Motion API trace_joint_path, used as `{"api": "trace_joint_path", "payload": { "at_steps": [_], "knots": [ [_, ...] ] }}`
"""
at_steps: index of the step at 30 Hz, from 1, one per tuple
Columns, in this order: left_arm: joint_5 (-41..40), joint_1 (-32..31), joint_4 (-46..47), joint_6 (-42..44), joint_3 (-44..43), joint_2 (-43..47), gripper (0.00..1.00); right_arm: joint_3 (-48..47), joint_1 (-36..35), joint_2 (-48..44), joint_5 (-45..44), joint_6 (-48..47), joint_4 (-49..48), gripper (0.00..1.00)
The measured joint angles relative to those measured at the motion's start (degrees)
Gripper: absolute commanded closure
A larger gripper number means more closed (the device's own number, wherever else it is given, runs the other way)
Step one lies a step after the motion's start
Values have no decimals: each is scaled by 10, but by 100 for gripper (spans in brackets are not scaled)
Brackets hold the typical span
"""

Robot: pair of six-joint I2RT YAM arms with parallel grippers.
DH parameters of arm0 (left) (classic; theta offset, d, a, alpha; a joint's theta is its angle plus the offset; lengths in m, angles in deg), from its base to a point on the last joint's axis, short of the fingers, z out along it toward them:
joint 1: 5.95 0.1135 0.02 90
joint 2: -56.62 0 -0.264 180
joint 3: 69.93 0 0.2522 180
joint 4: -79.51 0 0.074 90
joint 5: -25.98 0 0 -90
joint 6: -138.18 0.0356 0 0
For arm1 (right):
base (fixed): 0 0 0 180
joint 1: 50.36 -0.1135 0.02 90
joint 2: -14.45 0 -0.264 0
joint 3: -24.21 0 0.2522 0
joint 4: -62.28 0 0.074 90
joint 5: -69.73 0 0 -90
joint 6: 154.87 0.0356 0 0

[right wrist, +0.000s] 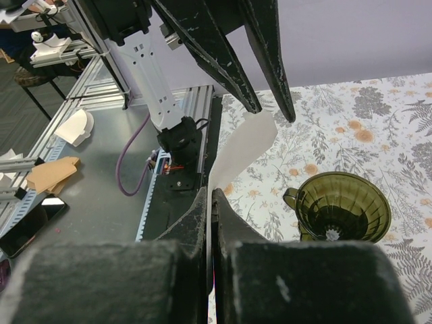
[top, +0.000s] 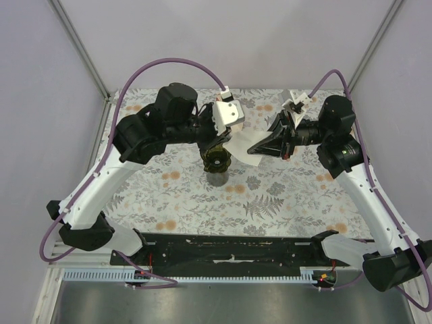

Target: Place the coffee filter in the dripper

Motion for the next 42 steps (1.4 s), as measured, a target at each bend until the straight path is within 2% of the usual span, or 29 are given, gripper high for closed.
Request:
{"api": "trace_joint_path", "payload": {
  "at_steps": [8,14,16,18,23,25,31,39,42],
  "knots": [
    [60,0,-1,0,-1,0,68,0,0,0,35,-15,6,99],
    [76,0,-4,0,-2,0,69,0,0,-1,53,-24,9,99],
    [75,0,-4,0,-3,0,72,0,0,-2,58,-28,11,98],
    [76,0,-4,0,-7,0,81,0,0,-4,64,-30,13,98],
    [87,0,-5,2,-8,0,84,0,0,-8,81,-36,13,98],
    [93,0,-7,2,-8,0,83,0,0,-8,86,-37,13,98],
    [106,0,-17,2,-8,0,70,0,0,-8,99,-43,15,98],
    [118,0,-17,2,-9,0,67,0,0,-8,108,-50,17,96],
    [122,0,-17,2,-8,0,70,0,0,-8,110,-55,17,96]
  ]
}}
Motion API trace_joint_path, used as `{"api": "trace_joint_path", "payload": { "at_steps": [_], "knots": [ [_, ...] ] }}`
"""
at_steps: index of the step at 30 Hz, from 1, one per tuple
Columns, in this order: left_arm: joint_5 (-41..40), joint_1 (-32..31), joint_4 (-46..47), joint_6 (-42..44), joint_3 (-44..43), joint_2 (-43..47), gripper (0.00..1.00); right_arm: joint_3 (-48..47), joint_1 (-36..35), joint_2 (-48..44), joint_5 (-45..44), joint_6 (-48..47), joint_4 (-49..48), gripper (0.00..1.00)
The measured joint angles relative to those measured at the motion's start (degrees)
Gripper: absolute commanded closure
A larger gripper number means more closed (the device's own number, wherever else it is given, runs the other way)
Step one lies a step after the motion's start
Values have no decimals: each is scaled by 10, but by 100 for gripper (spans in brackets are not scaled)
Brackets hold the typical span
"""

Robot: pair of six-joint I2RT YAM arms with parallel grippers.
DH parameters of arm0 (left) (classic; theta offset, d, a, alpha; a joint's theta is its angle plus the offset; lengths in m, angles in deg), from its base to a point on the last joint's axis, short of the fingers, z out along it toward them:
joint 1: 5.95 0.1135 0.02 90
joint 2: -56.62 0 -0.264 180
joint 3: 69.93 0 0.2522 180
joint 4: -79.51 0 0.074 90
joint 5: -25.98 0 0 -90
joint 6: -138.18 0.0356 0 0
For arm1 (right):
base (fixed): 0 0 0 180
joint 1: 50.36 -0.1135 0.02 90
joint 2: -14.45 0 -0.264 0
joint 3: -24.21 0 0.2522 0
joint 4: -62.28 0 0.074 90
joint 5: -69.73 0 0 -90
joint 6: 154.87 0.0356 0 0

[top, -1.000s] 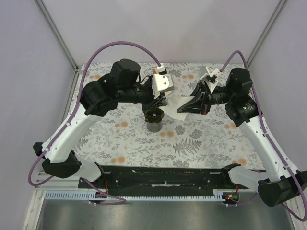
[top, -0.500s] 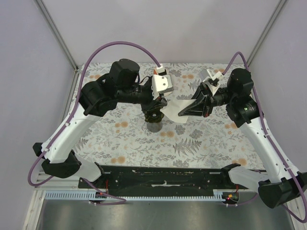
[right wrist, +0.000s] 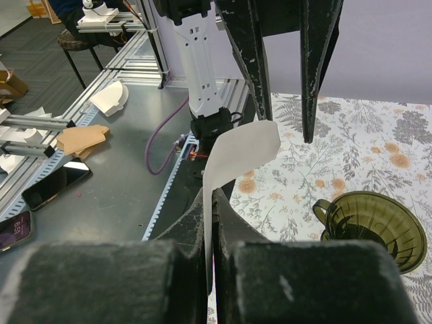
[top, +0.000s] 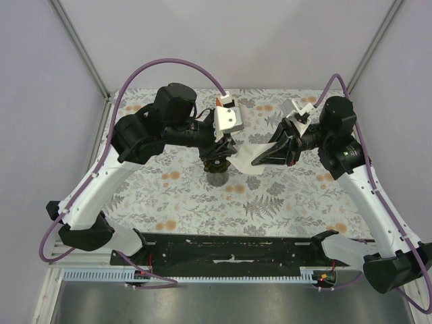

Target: Place the coffee filter in the dripper

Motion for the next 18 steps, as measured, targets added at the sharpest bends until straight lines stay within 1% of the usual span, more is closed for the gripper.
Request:
{"api": "trace_joint_path", "payload": {
  "at_steps": [2,4,5,6,12,16,17,18],
  "knots": [
    [9,0,0,0,0,0,76,0,0,0,2,-2,0,95],
    [21,0,0,0,0,0,87,0,0,0,3,-4,0,95],
    [28,0,0,0,0,0,91,0,0,0,3,-5,0,95],
    [32,0,0,0,0,0,98,0,0,0,3,-5,0,95],
    [45,0,-1,0,0,0,98,0,0,0,4,-9,0,95],
    [30,0,0,0,0,2,98,0,4,0,4,-13,0,95],
    [24,0,0,0,0,3,98,0,6,1,4,-14,0,93],
    [19,0,1,0,0,5,98,0,8,4,3,-14,0,90]
  ]
}}
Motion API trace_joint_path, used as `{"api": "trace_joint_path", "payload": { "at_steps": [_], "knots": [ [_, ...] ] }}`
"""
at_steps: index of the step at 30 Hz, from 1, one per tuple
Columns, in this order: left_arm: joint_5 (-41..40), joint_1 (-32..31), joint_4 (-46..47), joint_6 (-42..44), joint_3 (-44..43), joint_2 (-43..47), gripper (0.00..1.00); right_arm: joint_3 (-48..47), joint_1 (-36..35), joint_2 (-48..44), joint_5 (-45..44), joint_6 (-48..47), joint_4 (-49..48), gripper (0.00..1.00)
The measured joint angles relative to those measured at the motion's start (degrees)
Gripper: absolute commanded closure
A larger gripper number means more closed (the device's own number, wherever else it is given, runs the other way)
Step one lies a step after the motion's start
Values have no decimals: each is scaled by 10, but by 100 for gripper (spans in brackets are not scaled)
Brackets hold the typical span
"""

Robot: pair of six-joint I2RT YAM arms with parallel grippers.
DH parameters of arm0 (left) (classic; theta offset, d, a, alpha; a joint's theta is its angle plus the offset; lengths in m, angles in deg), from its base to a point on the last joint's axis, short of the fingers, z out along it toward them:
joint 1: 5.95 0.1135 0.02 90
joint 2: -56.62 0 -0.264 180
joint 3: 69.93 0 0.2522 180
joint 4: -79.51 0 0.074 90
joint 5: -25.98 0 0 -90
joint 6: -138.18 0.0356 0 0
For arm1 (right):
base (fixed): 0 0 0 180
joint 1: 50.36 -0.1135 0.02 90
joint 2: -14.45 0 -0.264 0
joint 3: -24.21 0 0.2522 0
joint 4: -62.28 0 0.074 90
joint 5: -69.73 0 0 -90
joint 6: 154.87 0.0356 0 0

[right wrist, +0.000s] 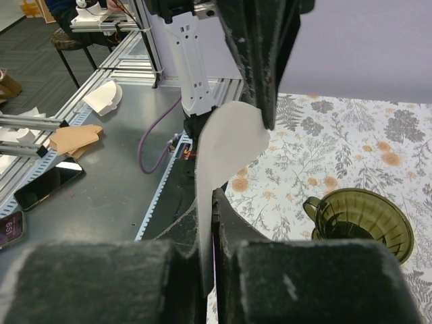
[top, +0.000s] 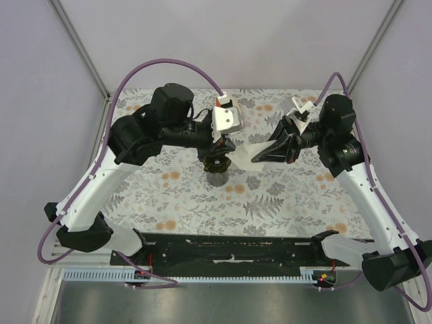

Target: Place the coffee filter in the dripper

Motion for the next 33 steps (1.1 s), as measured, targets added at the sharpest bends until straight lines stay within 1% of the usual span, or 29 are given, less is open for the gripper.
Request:
{"api": "trace_joint_path", "payload": {
  "at_steps": [2,6,9,13,15,16,18,23,26,29,33],
  "knots": [
    [-9,0,1,0,0,6,98,-9,2,15,-5,1,2,86],
    [-30,3,13,-10,10,23,98,-50,2,67,-41,1,1,86],
    [-39,21,33,-34,47,49,98,-73,2,106,-70,9,0,85],
    [-43,61,57,-76,125,81,98,-80,1,148,-92,38,-21,84],
    [-54,72,66,-91,151,86,98,-80,-3,164,-102,53,-33,80],
    [-60,74,70,-97,160,86,98,-80,-5,170,-105,57,-39,74],
    [-72,76,78,-106,172,86,98,-80,-13,181,-112,67,-50,66],
    [-117,77,109,-132,207,97,98,-80,-25,199,-146,84,-61,65],
    [-131,79,126,-148,229,105,98,-83,-25,211,-164,92,-61,55],
    [-145,83,142,-160,256,115,98,-87,-25,227,-180,95,-58,49],
    [-162,101,158,-187,290,122,98,-92,-25,249,-199,89,-34,45]
  ]
}}
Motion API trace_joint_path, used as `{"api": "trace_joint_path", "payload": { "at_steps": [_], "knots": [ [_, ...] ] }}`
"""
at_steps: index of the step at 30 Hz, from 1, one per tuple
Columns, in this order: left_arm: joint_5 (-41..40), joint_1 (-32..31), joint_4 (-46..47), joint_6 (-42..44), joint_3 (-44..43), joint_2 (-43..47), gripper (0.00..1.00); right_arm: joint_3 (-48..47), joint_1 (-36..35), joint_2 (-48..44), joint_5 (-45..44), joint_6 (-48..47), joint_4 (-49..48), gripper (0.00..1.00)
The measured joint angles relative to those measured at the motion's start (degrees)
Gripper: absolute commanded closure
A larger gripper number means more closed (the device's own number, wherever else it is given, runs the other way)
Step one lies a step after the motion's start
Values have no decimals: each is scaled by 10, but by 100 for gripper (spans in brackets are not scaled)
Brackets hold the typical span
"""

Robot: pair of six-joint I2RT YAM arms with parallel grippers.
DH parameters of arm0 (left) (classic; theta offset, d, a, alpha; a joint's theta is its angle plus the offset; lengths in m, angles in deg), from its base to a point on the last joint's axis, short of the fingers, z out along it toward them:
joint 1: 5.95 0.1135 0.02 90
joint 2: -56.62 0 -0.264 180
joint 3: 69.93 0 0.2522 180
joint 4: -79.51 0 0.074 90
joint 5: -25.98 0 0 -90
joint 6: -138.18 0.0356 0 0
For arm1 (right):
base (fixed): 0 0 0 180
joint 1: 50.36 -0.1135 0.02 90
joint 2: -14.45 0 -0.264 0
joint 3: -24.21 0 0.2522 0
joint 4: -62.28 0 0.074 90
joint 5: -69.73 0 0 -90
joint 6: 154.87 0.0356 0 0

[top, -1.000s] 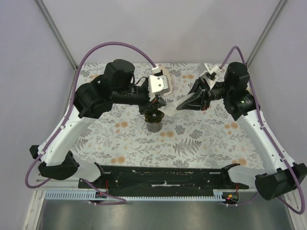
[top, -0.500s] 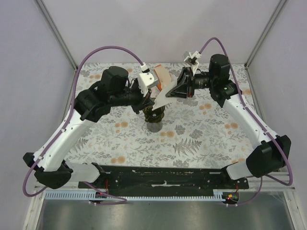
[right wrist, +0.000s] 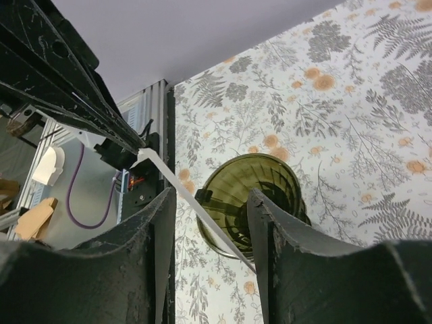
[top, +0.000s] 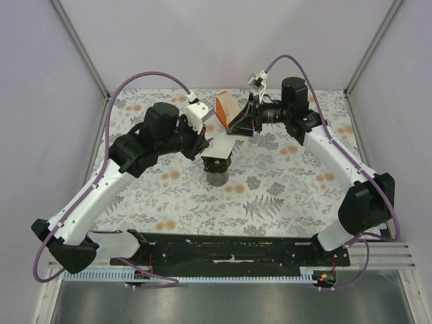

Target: Place the coffee filter in the dripper

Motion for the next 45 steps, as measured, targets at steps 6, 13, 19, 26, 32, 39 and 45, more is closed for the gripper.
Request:
{"api": "trace_joint_path", "payload": {
  "at_steps": [6,13,19,26,32,39,45],
  "knots": [
    [-13,25,17,-46,54,13,98,-26,0,20,-70,-17,60,42],
    [-11,27,38,-65,66,13,98,-70,-6,20,-154,-39,109,41],
    [14,37,44,-49,52,11,95,-71,-10,4,-184,-75,140,40],
    [75,37,30,34,43,13,65,-49,-37,-73,-201,-157,163,41],
    [87,47,16,71,47,14,54,48,-124,-170,-254,-302,179,38],
    [91,120,25,62,62,39,52,276,-212,-247,-345,-505,82,24],
    [93,144,30,47,94,89,51,367,-225,-269,-415,-652,-12,24]
  ]
}}
